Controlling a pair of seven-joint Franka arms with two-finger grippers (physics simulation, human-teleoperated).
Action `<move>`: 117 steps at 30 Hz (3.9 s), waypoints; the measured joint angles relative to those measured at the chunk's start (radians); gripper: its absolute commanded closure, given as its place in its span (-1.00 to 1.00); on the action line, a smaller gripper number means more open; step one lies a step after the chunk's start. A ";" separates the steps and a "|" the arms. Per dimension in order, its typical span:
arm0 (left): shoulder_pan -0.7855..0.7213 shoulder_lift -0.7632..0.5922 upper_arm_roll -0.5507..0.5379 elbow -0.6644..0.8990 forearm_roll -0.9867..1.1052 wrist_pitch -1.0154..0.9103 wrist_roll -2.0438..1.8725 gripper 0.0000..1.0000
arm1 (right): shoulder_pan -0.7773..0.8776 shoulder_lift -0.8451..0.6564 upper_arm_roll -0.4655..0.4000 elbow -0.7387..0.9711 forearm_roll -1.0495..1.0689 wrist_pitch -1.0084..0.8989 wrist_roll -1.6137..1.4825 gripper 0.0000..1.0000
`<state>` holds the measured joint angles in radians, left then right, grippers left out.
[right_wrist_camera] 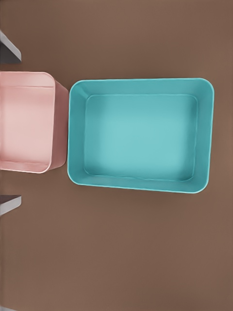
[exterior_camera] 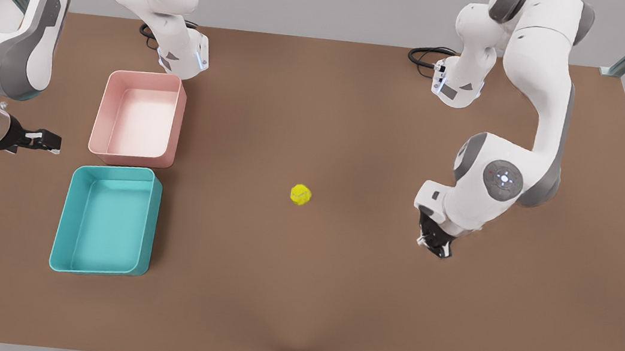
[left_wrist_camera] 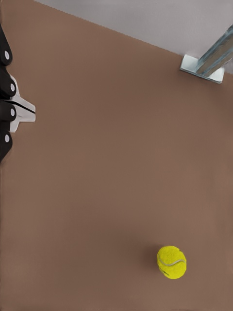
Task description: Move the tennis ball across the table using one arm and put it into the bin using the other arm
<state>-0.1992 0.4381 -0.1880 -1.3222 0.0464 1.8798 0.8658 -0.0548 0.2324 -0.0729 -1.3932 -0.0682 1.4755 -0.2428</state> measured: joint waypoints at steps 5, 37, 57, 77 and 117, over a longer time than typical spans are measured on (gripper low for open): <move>0.067 -0.123 0.104 0.123 -0.001 -0.343 -0.260 -1.00 | 0.000 0.000 0.000 -0.001 0.000 0.002 -0.001 -1.00; 0.085 -0.204 0.190 -0.014 -0.084 -0.601 -1.076 -1.00 | 0.664 0.427 0.006 -0.090 0.092 0.695 0.566 -1.00; 0.109 -0.169 0.190 -0.005 -0.163 -0.621 -1.185 -1.00 | 0.839 0.271 0.006 -0.546 0.079 1.005 0.873 -1.00; 0.142 -0.123 0.191 -0.007 -0.166 -0.617 -1.220 -1.00 | 0.861 0.394 0.004 -0.562 0.078 1.185 0.976 -1.00; 0.146 -0.110 0.187 -0.007 -0.214 -0.625 -1.236 -1.00 | 0.155 -0.001 -0.016 -0.061 0.085 0.282 0.224 -1.00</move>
<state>-0.0527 0.3279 -0.0014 -1.3288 -0.1676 1.2552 -0.3704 0.1004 0.2313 -0.0892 -1.4544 0.0170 1.7577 -0.0187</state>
